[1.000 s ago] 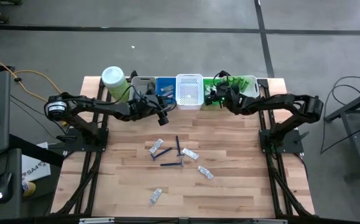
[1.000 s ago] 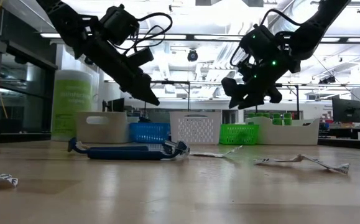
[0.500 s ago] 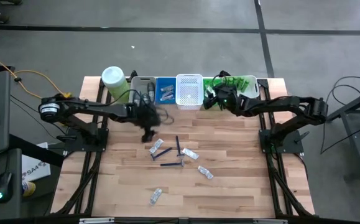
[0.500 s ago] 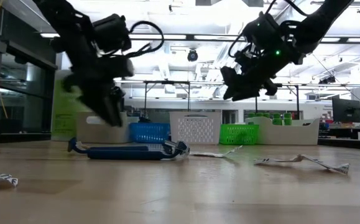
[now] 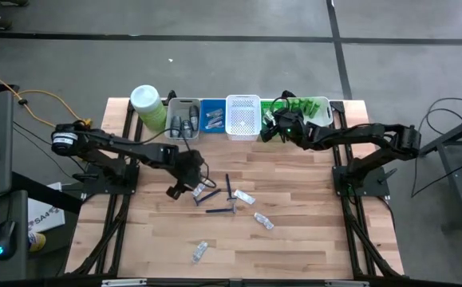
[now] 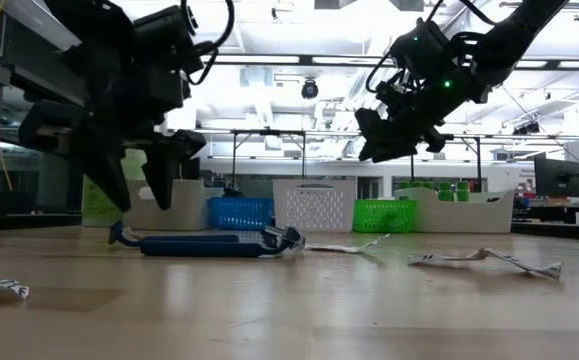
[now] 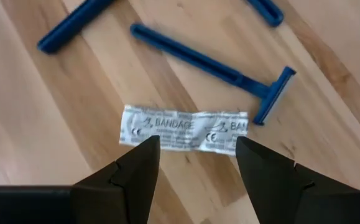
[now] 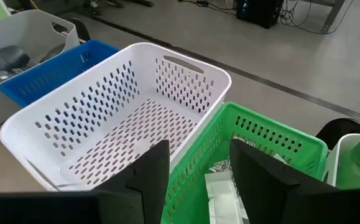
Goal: Pick & Place Travel size toiletries
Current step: Put the white bandage pack into the green bin
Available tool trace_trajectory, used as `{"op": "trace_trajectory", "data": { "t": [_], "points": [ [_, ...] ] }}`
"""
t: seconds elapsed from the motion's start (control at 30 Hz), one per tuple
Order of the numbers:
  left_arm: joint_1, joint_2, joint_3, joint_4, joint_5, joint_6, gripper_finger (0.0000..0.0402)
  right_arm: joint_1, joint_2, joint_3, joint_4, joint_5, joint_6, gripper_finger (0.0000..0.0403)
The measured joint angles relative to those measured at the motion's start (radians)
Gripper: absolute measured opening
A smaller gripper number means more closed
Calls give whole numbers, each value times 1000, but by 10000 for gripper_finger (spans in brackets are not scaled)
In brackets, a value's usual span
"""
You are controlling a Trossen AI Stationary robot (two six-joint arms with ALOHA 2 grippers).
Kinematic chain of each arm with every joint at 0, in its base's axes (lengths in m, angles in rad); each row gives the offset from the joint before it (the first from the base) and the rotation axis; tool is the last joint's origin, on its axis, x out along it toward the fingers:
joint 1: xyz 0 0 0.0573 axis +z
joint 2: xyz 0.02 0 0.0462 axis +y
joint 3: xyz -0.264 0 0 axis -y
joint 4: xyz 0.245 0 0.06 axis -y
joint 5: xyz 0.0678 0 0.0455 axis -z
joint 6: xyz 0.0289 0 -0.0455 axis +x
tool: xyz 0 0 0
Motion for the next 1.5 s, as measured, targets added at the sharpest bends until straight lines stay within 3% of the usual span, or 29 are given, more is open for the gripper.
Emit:
{"op": "trace_trajectory", "data": {
  "t": [0.27, 0.57, 1.13, 1.5],
  "points": [
    [-4, 4, 0, 63, -3, 31, 209, 0, 0, 0, 0, -4, -2, 162],
    [-5, 98, 1, 103, -2, 88, 209, 0, 0, 0, -1, -4, -2, 162],
    [-4, 180, 5, 128, 18, 69, 208, 0, 1, 0, 0, -20, 0, 162],
    [-5, 222, 5, 120, 7, 64, 118, 16, 1, 0, -1, -33, 0, 162]
  ]
}}
